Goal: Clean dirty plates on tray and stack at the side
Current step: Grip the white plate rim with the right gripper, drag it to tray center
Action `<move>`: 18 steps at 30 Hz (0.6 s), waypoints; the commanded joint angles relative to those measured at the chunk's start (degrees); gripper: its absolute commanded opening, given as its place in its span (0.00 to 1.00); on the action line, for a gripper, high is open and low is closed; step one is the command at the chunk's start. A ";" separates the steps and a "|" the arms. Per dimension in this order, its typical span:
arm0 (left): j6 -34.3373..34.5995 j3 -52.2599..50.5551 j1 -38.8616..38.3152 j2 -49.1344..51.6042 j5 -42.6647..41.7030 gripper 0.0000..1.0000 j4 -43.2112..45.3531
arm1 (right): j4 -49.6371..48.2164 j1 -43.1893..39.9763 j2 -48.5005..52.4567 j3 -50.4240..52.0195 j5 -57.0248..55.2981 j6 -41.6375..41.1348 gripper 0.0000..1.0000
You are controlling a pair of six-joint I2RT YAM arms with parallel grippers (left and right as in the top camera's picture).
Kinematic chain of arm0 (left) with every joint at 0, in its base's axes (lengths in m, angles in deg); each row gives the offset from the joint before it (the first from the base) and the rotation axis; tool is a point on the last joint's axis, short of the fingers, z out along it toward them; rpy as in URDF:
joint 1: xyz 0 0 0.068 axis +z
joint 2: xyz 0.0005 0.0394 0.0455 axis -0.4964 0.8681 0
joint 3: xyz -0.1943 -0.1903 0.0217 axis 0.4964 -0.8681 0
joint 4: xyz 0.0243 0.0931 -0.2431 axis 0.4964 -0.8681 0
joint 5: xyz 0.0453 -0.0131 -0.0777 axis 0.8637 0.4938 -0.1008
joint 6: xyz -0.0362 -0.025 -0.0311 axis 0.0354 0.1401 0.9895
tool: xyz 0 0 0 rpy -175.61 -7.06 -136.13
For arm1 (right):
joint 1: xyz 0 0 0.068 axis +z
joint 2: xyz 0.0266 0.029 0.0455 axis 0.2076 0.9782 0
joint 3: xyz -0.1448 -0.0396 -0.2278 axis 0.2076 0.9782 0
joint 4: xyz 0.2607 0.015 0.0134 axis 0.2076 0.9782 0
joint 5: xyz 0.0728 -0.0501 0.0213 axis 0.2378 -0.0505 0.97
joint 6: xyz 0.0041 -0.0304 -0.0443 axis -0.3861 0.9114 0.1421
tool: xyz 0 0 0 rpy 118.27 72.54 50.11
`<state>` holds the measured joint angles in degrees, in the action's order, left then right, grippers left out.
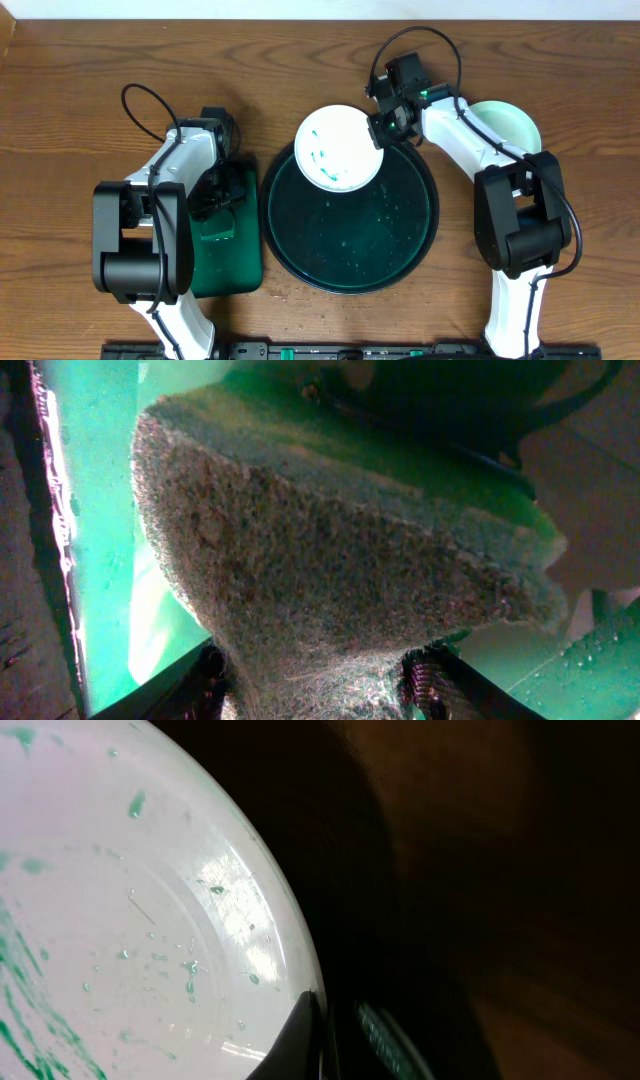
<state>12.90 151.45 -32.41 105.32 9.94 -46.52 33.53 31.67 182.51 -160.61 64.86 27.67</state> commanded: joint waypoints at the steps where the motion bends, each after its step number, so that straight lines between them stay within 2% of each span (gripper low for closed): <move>1: -0.37 -0.63 -0.04 1.18 -1.86 0.61 0.39 | 2.47 1.73 -2.89 0.20 -3.08 -1.79 0.01; 7: -0.37 -0.63 -0.04 1.18 -1.86 0.61 0.39 | 10.88 4.79 -5.42 0.22 -8.24 -4.81 0.01; 10: -0.37 -0.63 -0.04 1.18 -1.86 0.52 0.39 | 15.52 6.36 -5.55 0.22 -8.24 -7.32 0.01; 14: -0.37 -0.63 -0.04 1.18 -1.88 0.52 0.37 | 20.35 8.22 -5.55 1.38 -8.24 -11.58 0.01; 18: -0.37 -0.63 -0.04 1.18 -1.88 0.52 0.37 | 20.96 9.73 -5.55 4.79 -8.24 -13.75 0.01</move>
<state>12.86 151.45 -32.44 105.32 9.20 -46.26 54.12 40.08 178.27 -158.25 57.15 17.27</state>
